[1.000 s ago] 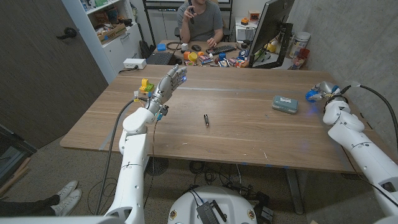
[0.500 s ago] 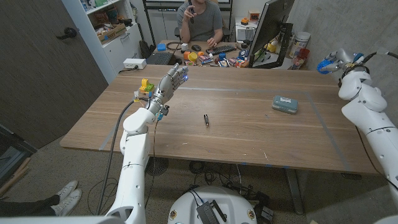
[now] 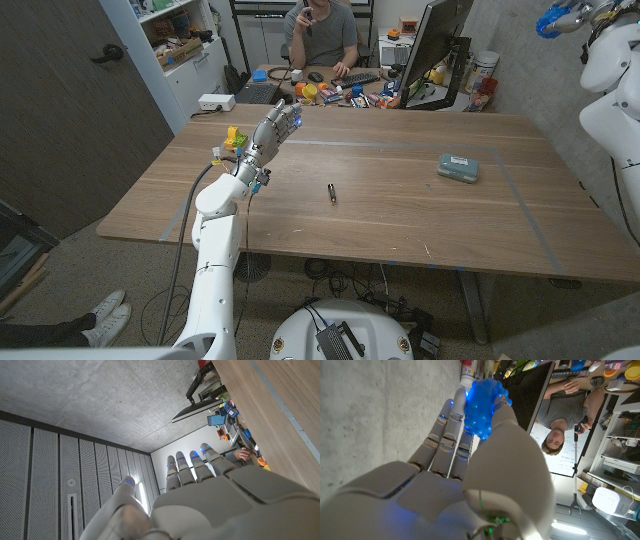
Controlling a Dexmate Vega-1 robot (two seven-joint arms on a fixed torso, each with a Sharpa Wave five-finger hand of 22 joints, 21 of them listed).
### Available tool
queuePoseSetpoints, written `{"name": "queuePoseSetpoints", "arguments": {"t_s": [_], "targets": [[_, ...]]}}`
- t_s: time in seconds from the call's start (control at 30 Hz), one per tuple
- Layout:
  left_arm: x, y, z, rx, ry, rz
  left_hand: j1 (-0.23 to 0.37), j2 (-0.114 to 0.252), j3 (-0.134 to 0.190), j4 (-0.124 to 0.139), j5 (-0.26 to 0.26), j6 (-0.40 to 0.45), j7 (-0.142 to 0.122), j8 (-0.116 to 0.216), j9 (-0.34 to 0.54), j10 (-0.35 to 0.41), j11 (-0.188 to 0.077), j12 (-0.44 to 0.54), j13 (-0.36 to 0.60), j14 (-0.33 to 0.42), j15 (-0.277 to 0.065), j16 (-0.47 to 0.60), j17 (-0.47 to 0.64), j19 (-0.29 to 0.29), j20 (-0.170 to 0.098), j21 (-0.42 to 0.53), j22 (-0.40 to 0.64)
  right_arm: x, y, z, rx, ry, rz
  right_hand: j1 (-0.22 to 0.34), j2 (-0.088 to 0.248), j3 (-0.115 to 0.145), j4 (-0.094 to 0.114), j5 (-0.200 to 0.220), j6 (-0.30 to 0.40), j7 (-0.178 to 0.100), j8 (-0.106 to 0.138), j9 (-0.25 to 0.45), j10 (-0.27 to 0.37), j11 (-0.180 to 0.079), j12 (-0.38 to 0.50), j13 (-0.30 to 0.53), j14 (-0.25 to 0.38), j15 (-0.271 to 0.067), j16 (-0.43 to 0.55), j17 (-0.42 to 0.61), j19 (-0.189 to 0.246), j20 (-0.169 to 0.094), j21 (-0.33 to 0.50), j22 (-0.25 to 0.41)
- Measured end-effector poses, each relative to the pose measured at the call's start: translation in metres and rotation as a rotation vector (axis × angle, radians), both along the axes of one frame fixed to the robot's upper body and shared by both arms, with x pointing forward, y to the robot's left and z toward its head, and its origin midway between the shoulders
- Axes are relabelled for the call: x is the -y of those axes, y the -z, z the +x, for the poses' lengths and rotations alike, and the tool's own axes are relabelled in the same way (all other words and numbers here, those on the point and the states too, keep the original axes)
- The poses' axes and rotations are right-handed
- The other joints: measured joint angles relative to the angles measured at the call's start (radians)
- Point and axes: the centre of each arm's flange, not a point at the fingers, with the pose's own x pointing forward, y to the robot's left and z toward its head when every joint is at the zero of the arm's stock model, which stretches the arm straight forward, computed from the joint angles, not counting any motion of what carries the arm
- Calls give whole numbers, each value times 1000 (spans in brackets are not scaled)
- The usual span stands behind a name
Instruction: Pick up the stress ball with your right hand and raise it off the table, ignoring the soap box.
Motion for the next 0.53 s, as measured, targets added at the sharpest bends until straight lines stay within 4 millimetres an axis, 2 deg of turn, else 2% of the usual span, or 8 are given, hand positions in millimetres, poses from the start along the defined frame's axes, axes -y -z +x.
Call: {"name": "queuePoseSetpoints", "arguments": {"t_s": [0.03,0.13,0.17,0.3,0.33,0.53], "targets": [[0,0,-1,0,0,0,0,0,0,0,0,0,0,2,0,0,0,0,0,0,0,0,0,0,0,0,0,-4,-9,-8,15,3,-11,0,0,-2,0,0,0,0,0,3,1,1,0,0,-2,-2,0,1,-4,3,0,0],[-2,1,-1,1,-2,-4,0,0,0,0,0,0,0,4,0,0,0,0,0,0,0,0,0,0,0,0,0,-3,-8,-8,0,18,-14,0,0,-3,0,6,0,0,-1,6,2,2,0,0,-2,-2,0,5,-3,3,0,0],[-2,1,-2,2,0,-3,-1,1,0,0,0,0,0,4,0,0,0,0,0,0,0,0,0,0,0,0,0,-11,-24,-23,41,15,-30,0,0,-3,0,8,0,0,-1,6,2,2,0,0,-2,-2,0,6,-4,2,0,0],[-3,1,-3,2,-3,-7,-4,4,0,0,0,5,5,4,0,0,0,0,0,0,0,0,0,0,0,0,0,-10,-23,-23,23,34,-36,-1,1,-3,0,9,0,0,-4,6,3,3,0,0,-2,-2,-7,6,-7,0,7,-5],[-3,1,-3,4,1,-5,-4,4,0,0,0,5,5,4,0,0,0,0,0,0,0,0,0,0,0,0,0,-19,-42,-43,79,27,-52,-1,1,-2,0,9,0,0,-4,6,3,3,0,0,-2,-2,-7,7,-7,0,8,-5],[-3,2,-5,6,2,-7,-4,4,0,0,0,5,5,4,0,0,0,0,0,0,0,0,0,0,0,0,0,-24,-51,-53,93,36,-67,-5,5,-3,1,9,0,0,-7,6,3,3,0,0,-3,-3,-7,11,-14,7,8,-5]]}}
